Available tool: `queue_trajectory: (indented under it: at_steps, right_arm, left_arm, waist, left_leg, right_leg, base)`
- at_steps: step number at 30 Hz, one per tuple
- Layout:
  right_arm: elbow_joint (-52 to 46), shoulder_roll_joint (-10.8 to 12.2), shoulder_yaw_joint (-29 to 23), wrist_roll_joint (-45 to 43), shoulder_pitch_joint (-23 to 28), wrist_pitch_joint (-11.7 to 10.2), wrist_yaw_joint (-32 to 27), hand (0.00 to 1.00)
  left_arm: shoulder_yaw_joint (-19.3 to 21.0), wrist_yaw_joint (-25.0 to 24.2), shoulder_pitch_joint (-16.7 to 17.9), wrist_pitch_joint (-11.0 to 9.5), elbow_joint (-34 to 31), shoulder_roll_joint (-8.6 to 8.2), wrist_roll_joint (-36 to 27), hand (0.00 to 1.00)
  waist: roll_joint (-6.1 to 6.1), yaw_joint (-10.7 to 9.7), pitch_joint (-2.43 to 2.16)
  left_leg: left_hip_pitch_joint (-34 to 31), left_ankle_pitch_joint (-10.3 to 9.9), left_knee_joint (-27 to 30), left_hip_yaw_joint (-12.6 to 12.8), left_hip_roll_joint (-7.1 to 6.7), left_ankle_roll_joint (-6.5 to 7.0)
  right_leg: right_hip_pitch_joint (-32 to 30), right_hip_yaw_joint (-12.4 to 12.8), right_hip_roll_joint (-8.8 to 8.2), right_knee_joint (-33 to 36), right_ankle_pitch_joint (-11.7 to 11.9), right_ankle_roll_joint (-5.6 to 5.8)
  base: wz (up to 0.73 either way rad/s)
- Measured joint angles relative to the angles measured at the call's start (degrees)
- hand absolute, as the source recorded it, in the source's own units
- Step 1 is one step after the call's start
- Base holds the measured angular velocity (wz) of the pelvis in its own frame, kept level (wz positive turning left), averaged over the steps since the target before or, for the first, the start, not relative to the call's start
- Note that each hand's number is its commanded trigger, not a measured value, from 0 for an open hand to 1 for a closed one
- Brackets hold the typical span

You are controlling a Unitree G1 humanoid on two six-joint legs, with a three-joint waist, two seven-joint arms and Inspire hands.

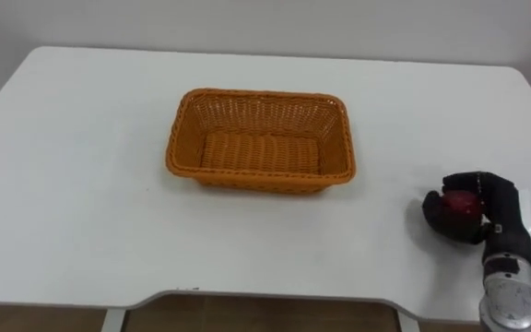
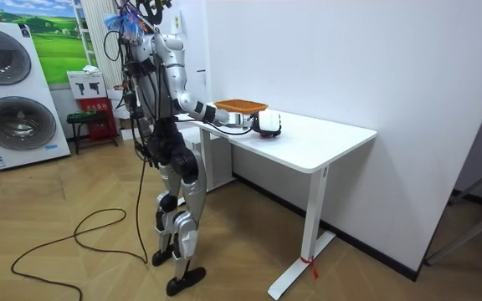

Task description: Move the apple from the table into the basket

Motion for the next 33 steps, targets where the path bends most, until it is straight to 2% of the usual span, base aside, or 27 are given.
queue_trajectory:
  at_steps: [5,8,12,18,20,26,33]
  right_arm:
    - [-2.4,1.2,0.5,-0.6,0.1,0.4,-1.2,1.00]
    - [-4.8,1.6,2.3,-1.0,0.2,1.2,-1.0,1.00]
    - [-7.4,1.7,4.2,-2.3,0.2,1.9,0.6,1.00]
    - [-14.5,1.7,6.4,-2.3,0.0,2.4,3.0,1.00]
    - [-16.3,1.7,6.5,-2.3,-0.1,2.3,3.2,1.00]
    - [-18.2,1.7,6.5,-2.9,-2.5,2.4,3.3,1.00]
    - [-22.5,1.7,6.5,-2.8,-6.0,2.5,3.4,1.00]
  left_arm:
    - [0.0,0.0,-0.8,-0.1,0.9,-0.10,0.0,0.00]
    - [0.0,-0.3,-1.2,-0.1,2.8,-0.12,0.0,0.00]
    - [0.0,-1.4,-1.3,-0.1,2.9,-0.11,-0.1,0.00]
    - [0.0,-3.6,-1.6,-0.2,2.9,-0.16,0.0,0.00]
    - [0.0,-4.1,-1.6,-0.2,3.5,-0.13,0.0,0.00]
    - [0.0,-4.3,-1.8,-0.1,3.9,-0.16,0.1,0.00]
    - [-0.1,-4.5,-2.0,0.0,4.1,-0.24,5.1,0.00]
  waist:
    - [0.50,0.1,0.31]
    - [0.90,0.3,0.48]
    - [1.14,0.4,0.39]
    - [0.32,1.6,-0.10]
    - [0.16,1.9,-0.14]
    - [0.04,2.8,0.60]
    - [0.20,3.1,0.66]
  left_leg:
    - [-0.1,0.0,-0.1,0.1,0.34,-0.01]
    - [-0.1,0.0,-0.2,1.2,0.33,-0.02]
    - [-0.2,0.1,-0.3,1.5,0.29,-0.03]
    - [0.0,0.1,-0.3,1.5,0.31,-0.06]
    - [0.2,0.1,-0.3,1.3,0.30,-0.06]
    - [-0.2,0.1,-0.2,1.2,0.32,-0.05]
    - [-0.9,0.1,0.1,0.4,0.07,-0.09]
  right_leg:
    - [-0.4,0.0,0.04,0.1,0.0,-0.01]
    - [-0.7,0.7,0.10,0.1,0.1,-0.10]
    - [-1.4,1.0,0.12,0.2,0.1,-0.13]
    - [-1.1,1.0,0.18,0.1,0.1,-0.13]
    - [-0.8,0.9,0.14,0.1,0.1,-0.13]
    - [-1.0,0.9,0.07,0.1,0.1,-0.13]
    - [-1.0,-0.2,0.10,0.1,0.1,-0.15]
  base:
    - [-0.04]
    - [-0.13]
    - [-0.05]
    - [0.00]
    - [0.05]
    - [0.00]
    - [0.07]
